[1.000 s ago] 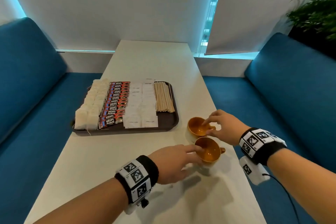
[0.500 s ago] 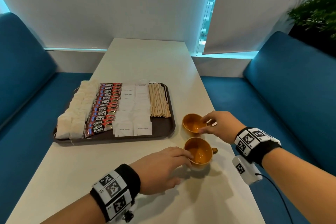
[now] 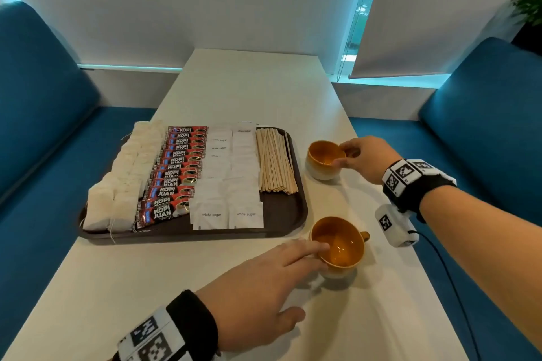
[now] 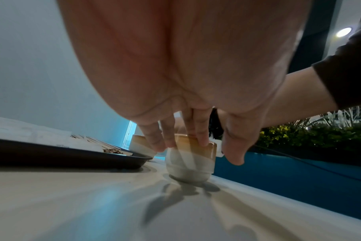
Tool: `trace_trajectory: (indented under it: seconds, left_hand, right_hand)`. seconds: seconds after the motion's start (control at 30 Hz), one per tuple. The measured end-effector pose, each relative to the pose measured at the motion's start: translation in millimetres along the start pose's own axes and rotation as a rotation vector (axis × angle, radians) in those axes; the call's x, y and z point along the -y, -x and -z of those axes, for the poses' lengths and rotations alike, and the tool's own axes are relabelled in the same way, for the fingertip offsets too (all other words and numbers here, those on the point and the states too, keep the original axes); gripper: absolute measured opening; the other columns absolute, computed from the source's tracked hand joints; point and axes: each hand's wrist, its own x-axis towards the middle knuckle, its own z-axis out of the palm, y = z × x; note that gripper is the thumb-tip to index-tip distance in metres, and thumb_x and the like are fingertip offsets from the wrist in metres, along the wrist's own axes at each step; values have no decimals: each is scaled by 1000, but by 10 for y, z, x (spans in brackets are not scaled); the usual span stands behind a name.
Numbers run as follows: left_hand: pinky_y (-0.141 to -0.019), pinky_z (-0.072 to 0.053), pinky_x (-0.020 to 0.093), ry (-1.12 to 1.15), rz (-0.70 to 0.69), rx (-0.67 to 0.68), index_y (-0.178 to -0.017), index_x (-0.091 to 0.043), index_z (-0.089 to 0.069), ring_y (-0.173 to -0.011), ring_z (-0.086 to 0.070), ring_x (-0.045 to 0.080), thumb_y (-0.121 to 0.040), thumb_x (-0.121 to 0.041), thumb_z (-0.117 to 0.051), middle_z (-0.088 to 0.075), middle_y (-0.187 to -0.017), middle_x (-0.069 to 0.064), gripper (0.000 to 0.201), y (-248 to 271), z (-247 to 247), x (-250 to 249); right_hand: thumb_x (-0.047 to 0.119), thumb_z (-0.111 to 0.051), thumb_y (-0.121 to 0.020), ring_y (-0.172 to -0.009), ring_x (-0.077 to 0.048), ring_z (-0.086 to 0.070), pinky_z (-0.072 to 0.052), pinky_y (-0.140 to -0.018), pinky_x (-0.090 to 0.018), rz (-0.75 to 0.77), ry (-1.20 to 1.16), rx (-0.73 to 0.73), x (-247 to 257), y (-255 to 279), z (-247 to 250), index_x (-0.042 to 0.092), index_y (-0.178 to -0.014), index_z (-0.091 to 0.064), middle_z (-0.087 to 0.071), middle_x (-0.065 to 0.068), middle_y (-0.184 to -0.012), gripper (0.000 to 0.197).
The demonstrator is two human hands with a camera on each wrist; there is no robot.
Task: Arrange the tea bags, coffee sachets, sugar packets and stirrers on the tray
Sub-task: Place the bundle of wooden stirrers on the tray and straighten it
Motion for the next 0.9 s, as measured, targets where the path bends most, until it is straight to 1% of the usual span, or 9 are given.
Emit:
trace_trajectory:
  seconds: [0.1, 0.23, 0.3, 0.5, 0.63, 0.7, 0.77, 0.83, 0.9]
  left_hand:
    - [-120, -19, 16, -7, 72, -145, -145, -48, -34, -145, -11, -12, -97, -39, -63, -10, -154, -41, 57, 89, 14, 111]
    - [-110, -37, 26, -61, 270, -475, -129, -40, -57, -123, -39, 0, -95, -32, -66, -43, -128, -25, 37, 250, 46, 460]
    - [-107, -39, 30, -92, 410, -538, -125, -39, -62, -117, -41, 5, -93, -30, -69, -48, -119, -22, 34, 336, 113, 627]
    - [-94, -44, 25, -101, 572, -522, -105, -36, -77, -103, -54, 3, -92, -26, -72, -59, -102, -24, 18, 552, 279, 876]
    - [-92, -46, 23, -94, 596, -510, -101, -32, -80, -96, -58, 2, -90, -22, -74, -62, -99, -21, 16, 576, 303, 906]
    - [-87, -41, 17, -94, 602, -509, -104, -31, -79, -96, -58, 1, -90, -22, -74, -62, -102, -21, 17, 575, 308, 894]
    - [-87, -37, 17, -110, 607, -513, -110, -31, -77, -100, -55, 3, -90, -22, -74, -62, -106, -19, 23, 573, 319, 881]
    - [-92, -36, 20, -126, 634, -502, -118, -30, -74, -105, -51, 6, -92, -23, -72, -61, -113, -15, 27, 586, 340, 878]
    - [-102, -38, 25, -162, 672, -432, -126, -28, -70, -116, -51, 10, -96, -25, -68, -60, -124, -10, 31, 609, 358, 884]
  right_hand:
    - [40, -69, -94, -112, -23, -62, -47, -96, -36, 11, 23, -10, 42, -192, -6, 18, -137, -61, -68, -6, -129, 50]
    - [40, -68, -95, -112, -23, -61, -46, -99, -39, 9, 35, -7, 88, -421, -17, 19, -137, -61, -67, -6, -129, 48]
    - [39, -67, -95, -115, -25, -61, -47, -102, -42, -1, 27, -6, 107, -516, -30, 18, -137, -61, -67, -6, -130, 48]
    - [36, -65, -97, -120, -29, -59, -42, -99, -39, -22, 15, -24, 145, -697, -75, 16, -141, -58, -65, -9, -134, 48]
    - [43, -65, -95, -127, -29, -56, -41, -108, -47, -22, -20, -50, 107, -668, -51, 21, -146, -51, -58, -4, -143, 57]
    - [47, -64, -96, -125, -27, -57, -42, -106, -45, -14, -24, -64, 105, -542, 10, 23, -144, -52, -58, -3, -142, 55]
    - [48, -63, -96, -115, -21, -59, -44, -98, -39, 29, 12, -49, 123, -325, 88, 23, -136, -59, -62, -2, -135, 47]
    - [50, -64, -93, -106, -13, -60, -43, -93, -32, 95, 58, 12, 157, -29, 153, 26, -126, -65, -66, 2, -127, 41]
    - [58, -66, -87, -107, -11, -60, -44, -93, -30, 122, 77, 126, 202, 317, 191, 30, -125, -66, -65, 7, -124, 47]
